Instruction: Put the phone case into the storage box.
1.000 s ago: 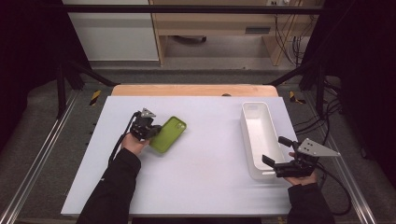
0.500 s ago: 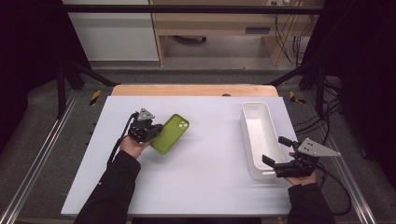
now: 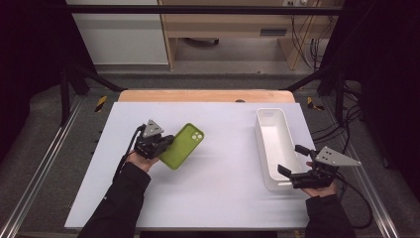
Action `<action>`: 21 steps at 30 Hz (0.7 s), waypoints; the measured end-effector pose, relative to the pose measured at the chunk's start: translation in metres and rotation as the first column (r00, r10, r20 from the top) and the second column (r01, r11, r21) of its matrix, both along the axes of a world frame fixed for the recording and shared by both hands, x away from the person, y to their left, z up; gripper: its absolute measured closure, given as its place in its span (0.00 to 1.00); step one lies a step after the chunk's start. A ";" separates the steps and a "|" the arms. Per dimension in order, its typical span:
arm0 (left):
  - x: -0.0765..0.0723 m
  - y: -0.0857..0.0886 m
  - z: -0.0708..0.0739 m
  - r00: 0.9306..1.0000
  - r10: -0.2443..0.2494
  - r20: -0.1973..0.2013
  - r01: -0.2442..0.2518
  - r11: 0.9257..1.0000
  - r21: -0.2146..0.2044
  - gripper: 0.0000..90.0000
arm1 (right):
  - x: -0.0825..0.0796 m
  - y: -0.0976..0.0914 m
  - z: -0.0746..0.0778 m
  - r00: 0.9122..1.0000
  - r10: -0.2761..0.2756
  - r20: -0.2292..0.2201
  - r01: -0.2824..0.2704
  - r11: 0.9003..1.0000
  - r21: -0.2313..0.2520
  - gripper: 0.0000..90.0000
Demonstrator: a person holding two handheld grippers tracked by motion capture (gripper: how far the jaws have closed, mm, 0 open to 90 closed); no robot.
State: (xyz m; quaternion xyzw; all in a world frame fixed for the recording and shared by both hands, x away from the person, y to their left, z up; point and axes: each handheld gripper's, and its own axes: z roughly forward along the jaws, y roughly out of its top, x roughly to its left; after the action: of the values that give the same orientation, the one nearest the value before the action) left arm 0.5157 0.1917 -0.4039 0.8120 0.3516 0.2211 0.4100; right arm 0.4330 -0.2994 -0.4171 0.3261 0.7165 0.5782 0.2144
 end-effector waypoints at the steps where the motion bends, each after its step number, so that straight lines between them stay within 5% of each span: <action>1: -0.003 -0.001 0.001 1.000 -0.003 0.006 0.003 1.000 -0.001 0.97 | 0.000 0.000 0.000 1.000 0.002 0.003 -0.002 1.000 -0.001 0.01; 21: -0.033 -0.034 0.008 0.989 -0.133 0.060 0.131 0.991 0.040 0.97 | -0.002 0.010 0.010 1.000 0.023 -0.007 -0.023 1.000 -0.016 0.01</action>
State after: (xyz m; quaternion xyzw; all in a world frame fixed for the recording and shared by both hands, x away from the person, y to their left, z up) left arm 0.4825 0.1577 -0.3961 0.8335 0.2801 0.2251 0.4197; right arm 0.4307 -0.2897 -0.4069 0.3179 0.7258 0.5736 0.2078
